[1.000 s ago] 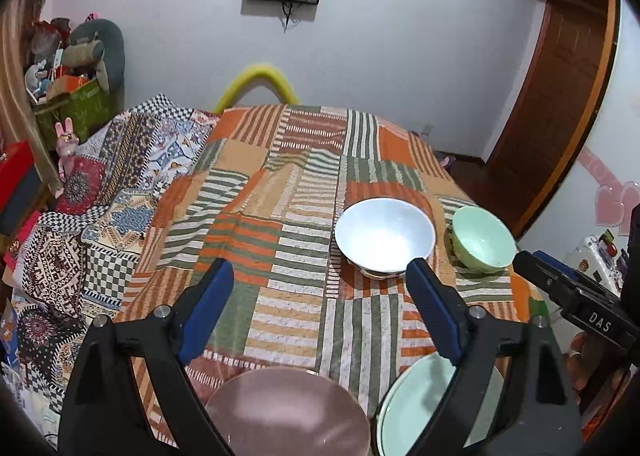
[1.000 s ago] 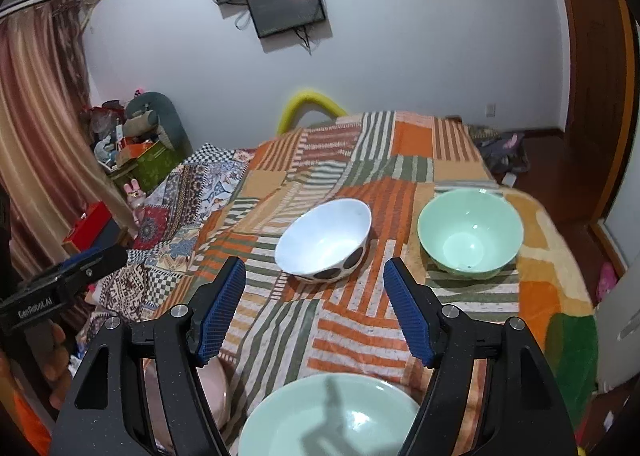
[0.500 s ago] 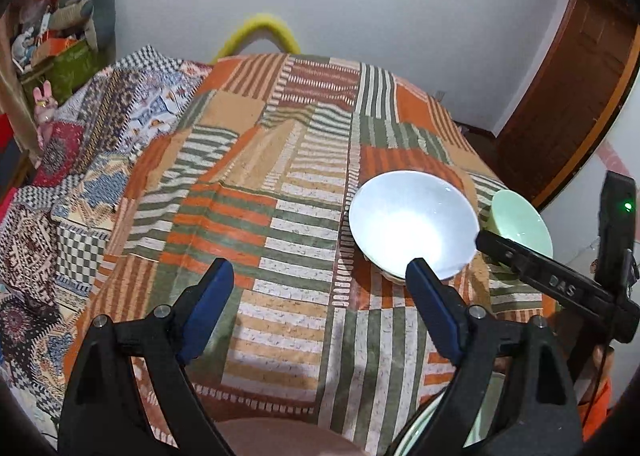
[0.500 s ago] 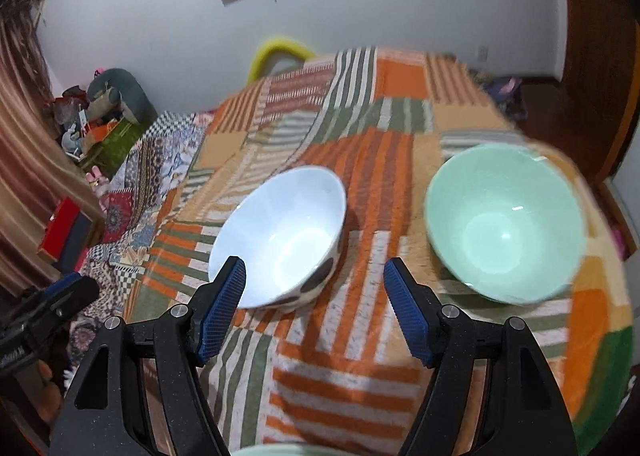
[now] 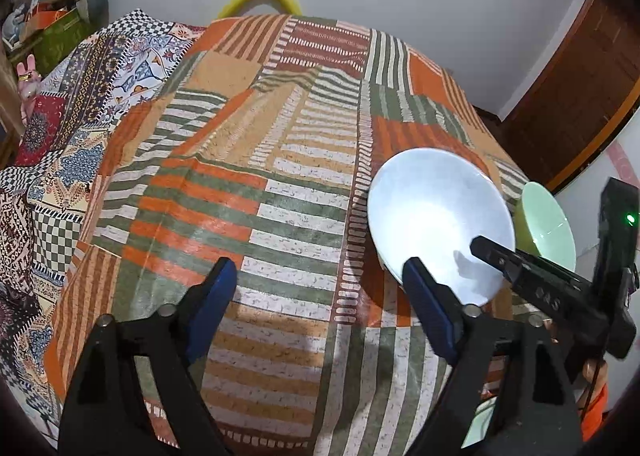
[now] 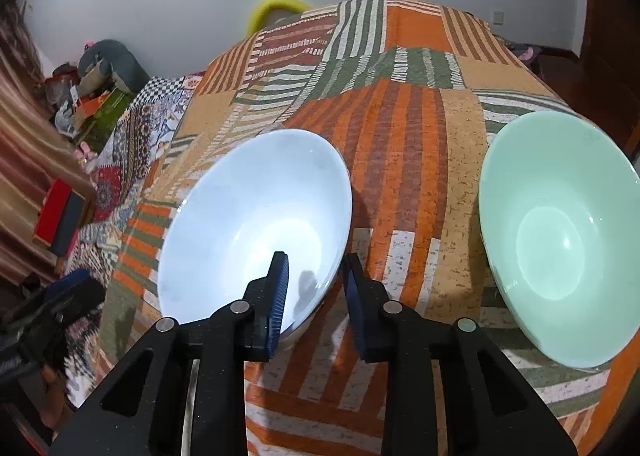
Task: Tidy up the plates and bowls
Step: 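Close the left tool on the white dotted bowl rim while the right tool grips it too, then carry the white dotted bowl with both tools and lower it into the pink bowl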
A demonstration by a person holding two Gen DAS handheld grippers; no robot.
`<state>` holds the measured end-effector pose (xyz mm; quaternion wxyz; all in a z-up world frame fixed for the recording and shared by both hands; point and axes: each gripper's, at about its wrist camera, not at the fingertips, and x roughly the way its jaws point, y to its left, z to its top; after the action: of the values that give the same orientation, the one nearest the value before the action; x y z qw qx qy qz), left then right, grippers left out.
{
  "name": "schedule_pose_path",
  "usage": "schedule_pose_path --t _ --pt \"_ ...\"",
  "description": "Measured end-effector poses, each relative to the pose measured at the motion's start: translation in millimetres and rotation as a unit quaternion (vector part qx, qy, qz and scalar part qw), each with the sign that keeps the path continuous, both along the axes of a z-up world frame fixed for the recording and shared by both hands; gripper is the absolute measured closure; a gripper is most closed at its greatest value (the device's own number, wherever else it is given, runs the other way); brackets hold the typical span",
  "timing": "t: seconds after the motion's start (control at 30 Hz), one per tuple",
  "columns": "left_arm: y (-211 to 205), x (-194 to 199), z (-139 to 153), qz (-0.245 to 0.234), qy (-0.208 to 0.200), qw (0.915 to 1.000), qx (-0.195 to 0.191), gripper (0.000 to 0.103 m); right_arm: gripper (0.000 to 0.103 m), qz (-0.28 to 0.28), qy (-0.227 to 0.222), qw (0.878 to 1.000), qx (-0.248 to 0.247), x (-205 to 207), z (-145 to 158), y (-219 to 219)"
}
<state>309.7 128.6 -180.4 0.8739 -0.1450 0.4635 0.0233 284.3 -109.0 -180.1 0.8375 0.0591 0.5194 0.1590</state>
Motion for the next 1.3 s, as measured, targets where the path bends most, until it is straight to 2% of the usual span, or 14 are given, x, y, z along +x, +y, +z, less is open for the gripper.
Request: schedule_pose_path --t 0.1,0.27,0.4,0.5,0.57,0.63,0.77,0.93,1.1,1.3 --pt "-6.0 6.3 -6.9 -0.013 0.008 0.9999 0.004 0.028 0.08 0.018 -0.011 1.0 -0.018 -7.6 2.3 1.8" --pt "-11.7 19.0 -20.3 -0.028 0.032 0.9991 -0.008 0.043 0.08 0.047 -0.017 0.999 -0.015 -17.1 5.0 7.2" --pt "-12.8 25.8 -31.1 -0.03 0.049 0.9982 -0.018 0.048 0.081 0.071 -0.016 0.997 -0.013 -22.1 3.1 15.6" --pt "-12.3 31.4 -43.7 -0.038 0.071 0.996 -0.038 0.06 0.082 0.083 -0.011 0.996 -0.009 -27.7 0.6 18.5" --pt "-11.8 33.4 -52.8 -0.047 0.087 0.9935 -0.056 0.08 0.082 0.081 -0.008 0.997 -0.004 -28.5 -0.8 17.5" --pt "-12.0 33.0 -58.6 -0.059 0.095 0.9908 -0.077 0.087 0.082 0.075 -0.004 0.997 0.002 -27.6 -2.3 15.8" --pt "-15.3 26.6 -51.0 -0.061 0.08 0.9932 -0.06 0.09 0.084 0.064 0.003 0.998 0.004 -27.3 -2.8 15.8" --pt "-28.3 10.8 -30.3 -0.066 0.047 0.9967 -0.004 0.091 0.085 0.055 0.004 0.998 -0.003 -30.7 1.7 15.5" --pt "-39.9 -9.5 -9.0 -0.075 0.02 0.9967 0.023 0.091 0.086 0.048 -0.002 0.999 0.004 -38.3 11.2 9.4" --pt "-49.7 -32.9 14.9 -0.079 -0.007 0.9962 0.035 0.091 0.086 0.044 -0.036 0.998 0.003 -55.5 38.8 6.5"
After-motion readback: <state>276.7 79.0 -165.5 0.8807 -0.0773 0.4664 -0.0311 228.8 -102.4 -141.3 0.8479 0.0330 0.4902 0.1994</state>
